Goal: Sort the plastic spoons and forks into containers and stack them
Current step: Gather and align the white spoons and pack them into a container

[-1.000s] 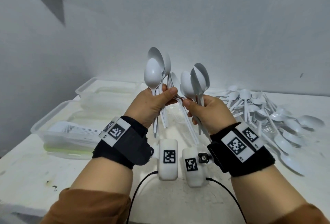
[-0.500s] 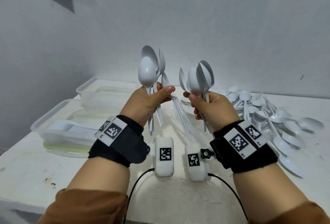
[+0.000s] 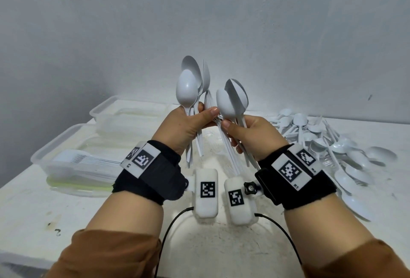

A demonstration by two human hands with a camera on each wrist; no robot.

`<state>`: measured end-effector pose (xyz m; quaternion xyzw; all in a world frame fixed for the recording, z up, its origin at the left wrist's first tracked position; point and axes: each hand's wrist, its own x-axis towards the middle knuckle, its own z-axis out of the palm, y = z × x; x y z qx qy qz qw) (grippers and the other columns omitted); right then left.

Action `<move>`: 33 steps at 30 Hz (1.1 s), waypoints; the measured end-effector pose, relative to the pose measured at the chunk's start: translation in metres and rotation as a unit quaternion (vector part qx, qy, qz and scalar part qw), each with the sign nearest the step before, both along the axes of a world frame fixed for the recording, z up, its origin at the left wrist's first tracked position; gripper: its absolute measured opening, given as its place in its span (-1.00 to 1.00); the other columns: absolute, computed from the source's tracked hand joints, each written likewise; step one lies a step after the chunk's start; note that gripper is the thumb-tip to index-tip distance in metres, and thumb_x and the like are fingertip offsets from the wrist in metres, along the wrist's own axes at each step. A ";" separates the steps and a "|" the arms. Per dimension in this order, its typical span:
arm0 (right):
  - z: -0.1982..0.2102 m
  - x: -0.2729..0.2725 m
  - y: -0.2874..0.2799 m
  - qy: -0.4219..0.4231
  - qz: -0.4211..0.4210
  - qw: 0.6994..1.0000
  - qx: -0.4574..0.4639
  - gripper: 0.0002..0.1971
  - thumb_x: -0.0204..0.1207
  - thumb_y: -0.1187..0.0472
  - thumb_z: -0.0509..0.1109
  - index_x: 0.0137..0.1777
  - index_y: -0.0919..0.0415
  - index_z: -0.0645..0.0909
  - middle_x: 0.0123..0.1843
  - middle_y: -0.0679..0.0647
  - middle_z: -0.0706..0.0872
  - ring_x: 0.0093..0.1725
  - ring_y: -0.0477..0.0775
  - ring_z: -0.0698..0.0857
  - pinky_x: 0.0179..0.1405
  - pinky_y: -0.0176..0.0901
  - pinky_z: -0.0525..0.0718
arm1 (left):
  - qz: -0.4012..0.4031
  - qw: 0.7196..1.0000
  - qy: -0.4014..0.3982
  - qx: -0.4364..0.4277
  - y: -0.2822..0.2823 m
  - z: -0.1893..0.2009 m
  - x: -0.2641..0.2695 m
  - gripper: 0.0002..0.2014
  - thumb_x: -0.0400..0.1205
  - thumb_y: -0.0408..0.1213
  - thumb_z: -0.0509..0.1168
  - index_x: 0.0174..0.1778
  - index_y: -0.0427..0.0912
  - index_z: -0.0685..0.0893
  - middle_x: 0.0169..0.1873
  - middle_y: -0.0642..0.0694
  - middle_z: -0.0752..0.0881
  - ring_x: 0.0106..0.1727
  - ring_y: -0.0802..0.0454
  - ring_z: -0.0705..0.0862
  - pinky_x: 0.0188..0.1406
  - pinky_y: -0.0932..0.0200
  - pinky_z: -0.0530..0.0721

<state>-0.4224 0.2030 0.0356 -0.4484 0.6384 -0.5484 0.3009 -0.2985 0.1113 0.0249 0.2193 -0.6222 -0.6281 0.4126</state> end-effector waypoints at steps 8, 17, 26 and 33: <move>0.004 -0.019 0.001 -0.027 0.001 0.999 -0.016 -0.82 0.62 0.13 0.28 -0.12 0.05 0.72 -0.28 -0.01 0.62 -0.28 -0.07 0.63 -0.32 -0.32 0.64 | 0.030 0.999 0.028 0.016 -0.006 0.004 -0.002 -0.83 0.31 -0.11 0.53 -0.32 -0.13 0.79 -0.12 -0.17 0.82 -0.01 -0.03 0.79 0.13 0.13 0.69; 0.003 -0.021 -0.006 -0.056 -0.017 0.998 -0.032 -0.66 0.60 -0.05 0.24 0.11 0.22 0.56 -0.55 -0.09 0.35 -0.62 -0.13 0.25 -0.59 -0.26 0.23 | 0.017 1.000 0.018 0.007 -0.007 0.007 -0.005 -0.88 0.28 -0.09 0.57 -0.49 0.00 0.80 -0.14 -0.19 0.80 0.01 -0.09 0.78 0.19 0.07 0.68; 0.001 -0.026 -0.006 -0.011 -0.004 1.000 -0.024 -0.81 0.66 0.20 0.21 0.13 0.08 0.65 -0.41 -0.05 0.47 -0.44 -0.08 0.39 -0.45 -0.26 0.37 | 0.014 1.000 0.026 0.004 -0.003 0.010 -0.008 -0.91 0.26 -0.11 0.50 -0.51 0.00 0.79 -0.04 -0.32 0.76 -0.02 -0.06 0.78 0.15 0.10 0.68; -0.002 -0.023 -0.007 0.016 -0.043 0.998 -0.044 -0.89 0.51 0.18 0.42 -0.10 0.21 0.74 -0.68 -0.18 0.47 -0.64 -0.21 0.38 -0.58 -0.42 0.36 | 0.000 1.000 0.024 0.012 -0.005 0.007 -0.010 -0.91 0.33 -0.17 0.56 -0.44 -0.04 0.80 -0.16 -0.18 0.81 0.00 -0.07 0.79 0.22 0.03 0.66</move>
